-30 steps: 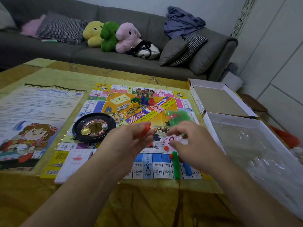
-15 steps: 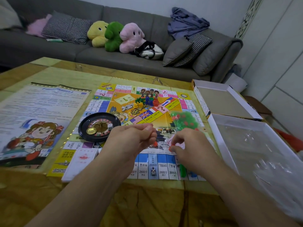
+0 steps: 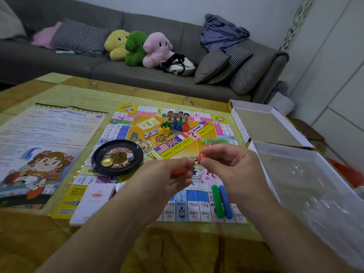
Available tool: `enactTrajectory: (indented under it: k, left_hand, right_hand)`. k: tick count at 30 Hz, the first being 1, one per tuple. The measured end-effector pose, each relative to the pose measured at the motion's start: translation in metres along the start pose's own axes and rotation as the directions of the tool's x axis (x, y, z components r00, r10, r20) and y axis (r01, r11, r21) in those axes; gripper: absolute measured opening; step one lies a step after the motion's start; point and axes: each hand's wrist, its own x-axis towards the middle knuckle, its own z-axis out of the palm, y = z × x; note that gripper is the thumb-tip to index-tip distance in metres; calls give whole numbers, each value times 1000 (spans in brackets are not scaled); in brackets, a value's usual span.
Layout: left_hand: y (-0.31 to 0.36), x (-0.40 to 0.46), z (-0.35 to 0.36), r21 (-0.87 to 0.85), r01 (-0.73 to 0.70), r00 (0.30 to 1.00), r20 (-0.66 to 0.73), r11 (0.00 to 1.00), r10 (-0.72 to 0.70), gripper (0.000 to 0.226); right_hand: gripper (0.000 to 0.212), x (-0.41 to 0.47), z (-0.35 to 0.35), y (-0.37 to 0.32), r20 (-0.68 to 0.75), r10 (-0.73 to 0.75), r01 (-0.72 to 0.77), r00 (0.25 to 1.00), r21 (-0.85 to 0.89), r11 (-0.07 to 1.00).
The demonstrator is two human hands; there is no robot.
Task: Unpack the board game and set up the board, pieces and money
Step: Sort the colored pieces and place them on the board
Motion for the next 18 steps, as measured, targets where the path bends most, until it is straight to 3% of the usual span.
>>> enactTrajectory:
  k: [5, 9, 18]
  left_hand:
    - [-2, -6, 8, -51, 52, 992, 122, 997, -46, 27]
    - [-2, -8, 5, -76, 35, 981, 195, 997, -19, 25]
    - [-2, -7, 5, -90, -9, 981, 191, 996, 26, 29]
  right_hand:
    - [20, -9, 8, -7, 19, 44, -47, 999, 213, 976]
    - [18, -10, 9, -5, 20, 44, -48, 999, 263, 964]
    - [30, -9, 1, -8, 42, 74, -83, 996, 335, 939]
